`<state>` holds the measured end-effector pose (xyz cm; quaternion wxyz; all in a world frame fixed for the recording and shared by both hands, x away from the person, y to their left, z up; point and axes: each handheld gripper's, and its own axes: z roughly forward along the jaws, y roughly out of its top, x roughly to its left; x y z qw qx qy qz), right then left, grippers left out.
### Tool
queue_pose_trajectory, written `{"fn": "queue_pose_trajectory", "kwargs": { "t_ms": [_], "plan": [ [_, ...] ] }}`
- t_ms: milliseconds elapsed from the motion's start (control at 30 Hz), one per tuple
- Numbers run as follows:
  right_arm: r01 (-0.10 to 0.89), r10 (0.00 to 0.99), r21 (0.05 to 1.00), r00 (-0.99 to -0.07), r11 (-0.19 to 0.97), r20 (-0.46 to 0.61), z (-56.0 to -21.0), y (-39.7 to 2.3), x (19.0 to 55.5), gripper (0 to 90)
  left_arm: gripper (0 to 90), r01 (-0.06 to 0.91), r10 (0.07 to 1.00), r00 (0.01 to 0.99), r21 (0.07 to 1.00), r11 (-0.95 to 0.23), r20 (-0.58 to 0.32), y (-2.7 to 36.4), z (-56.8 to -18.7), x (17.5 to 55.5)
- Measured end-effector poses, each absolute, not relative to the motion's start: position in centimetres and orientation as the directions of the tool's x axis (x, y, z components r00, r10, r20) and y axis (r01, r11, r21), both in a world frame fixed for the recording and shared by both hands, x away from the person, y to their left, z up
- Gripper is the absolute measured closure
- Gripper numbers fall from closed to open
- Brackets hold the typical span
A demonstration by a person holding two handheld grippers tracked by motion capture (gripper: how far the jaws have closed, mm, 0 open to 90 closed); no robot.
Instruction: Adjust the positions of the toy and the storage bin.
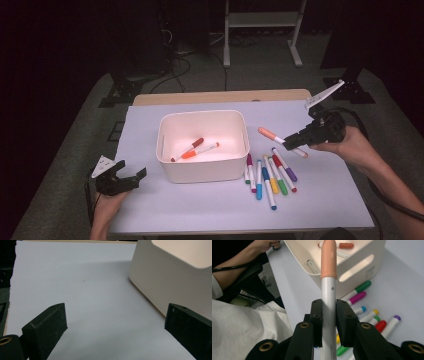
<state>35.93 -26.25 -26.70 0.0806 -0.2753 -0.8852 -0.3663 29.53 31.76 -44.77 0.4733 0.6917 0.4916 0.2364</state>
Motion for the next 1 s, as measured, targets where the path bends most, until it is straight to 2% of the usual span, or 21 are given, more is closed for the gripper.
{"fn": "queue_pose_trajectory", "kwargs": {
  "t_ms": [367,1000],
  "plan": [
    [0.490,0.349,0.604,-0.872,0.629,0.343,-24.3,-22.1,36.6,75.4,2.8,0.455,0.903,0.406,0.888,-0.066,-0.141,31.9,-44.8,29.5],
    [0.421,0.242,0.563,-0.899,0.711,0.366,-24.2,-14.6,38.6,75.5,2.8,0.448,0.902,0.405,0.892,-0.057,-0.146,32.1,-44.7,29.4]
  ]
}}
